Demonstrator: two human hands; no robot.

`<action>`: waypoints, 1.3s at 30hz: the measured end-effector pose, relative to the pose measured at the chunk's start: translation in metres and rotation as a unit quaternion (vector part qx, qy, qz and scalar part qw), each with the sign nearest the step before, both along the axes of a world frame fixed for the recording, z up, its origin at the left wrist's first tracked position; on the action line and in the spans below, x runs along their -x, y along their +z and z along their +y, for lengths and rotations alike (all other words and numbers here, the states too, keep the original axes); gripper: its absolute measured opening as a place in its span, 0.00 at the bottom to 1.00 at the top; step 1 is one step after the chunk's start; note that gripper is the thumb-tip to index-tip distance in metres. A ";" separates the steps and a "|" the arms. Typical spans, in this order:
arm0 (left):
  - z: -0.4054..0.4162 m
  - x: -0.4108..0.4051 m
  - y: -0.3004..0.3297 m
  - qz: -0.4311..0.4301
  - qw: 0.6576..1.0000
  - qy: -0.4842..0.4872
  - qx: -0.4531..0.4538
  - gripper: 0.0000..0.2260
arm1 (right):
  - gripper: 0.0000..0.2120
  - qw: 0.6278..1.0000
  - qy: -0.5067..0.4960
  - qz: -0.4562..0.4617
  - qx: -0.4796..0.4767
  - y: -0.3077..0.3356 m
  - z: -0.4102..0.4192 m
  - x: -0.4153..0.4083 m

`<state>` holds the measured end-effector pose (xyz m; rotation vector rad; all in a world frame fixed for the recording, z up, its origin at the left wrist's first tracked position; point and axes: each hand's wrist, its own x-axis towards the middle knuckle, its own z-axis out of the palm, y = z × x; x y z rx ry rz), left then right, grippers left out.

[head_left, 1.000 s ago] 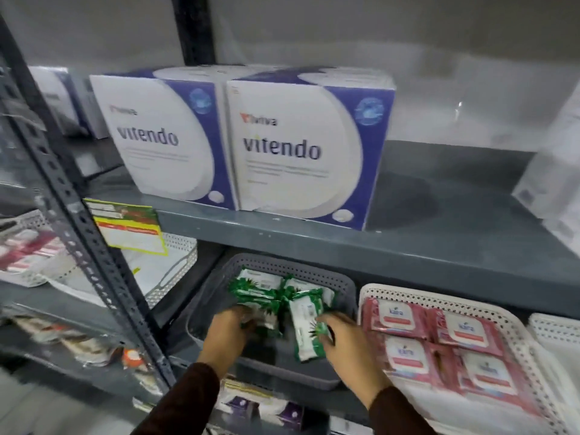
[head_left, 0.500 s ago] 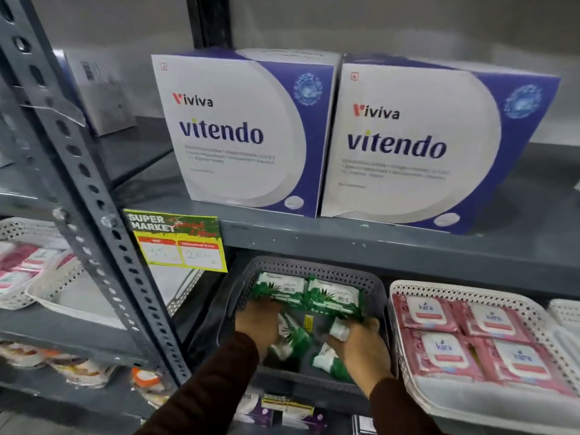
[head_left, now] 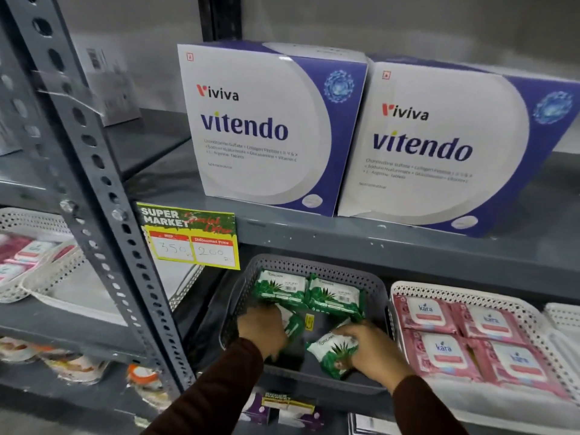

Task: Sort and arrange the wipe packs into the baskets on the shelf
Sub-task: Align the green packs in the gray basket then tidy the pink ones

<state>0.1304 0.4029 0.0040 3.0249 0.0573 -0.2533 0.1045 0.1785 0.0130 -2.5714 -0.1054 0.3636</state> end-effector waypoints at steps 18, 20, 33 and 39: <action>0.032 0.001 -0.011 -0.018 0.967 -0.138 0.212 0.30 | 0.29 0.990 0.006 -0.126 0.061 -0.012 0.022 0.000; 0.031 -0.003 -0.012 -0.017 0.963 -0.139 0.231 0.30 | 0.29 0.988 0.003 -0.137 0.071 -0.015 0.027 -0.003; 0.013 -0.026 0.002 -0.078 0.953 -0.136 0.260 0.30 | 0.35 0.979 -0.010 -0.188 0.078 -0.017 0.034 -0.031; 0.006 -0.052 -0.022 -0.035 0.989 -0.140 0.042 0.27 | 0.32 0.986 0.047 -0.103 0.120 -0.038 0.034 -0.068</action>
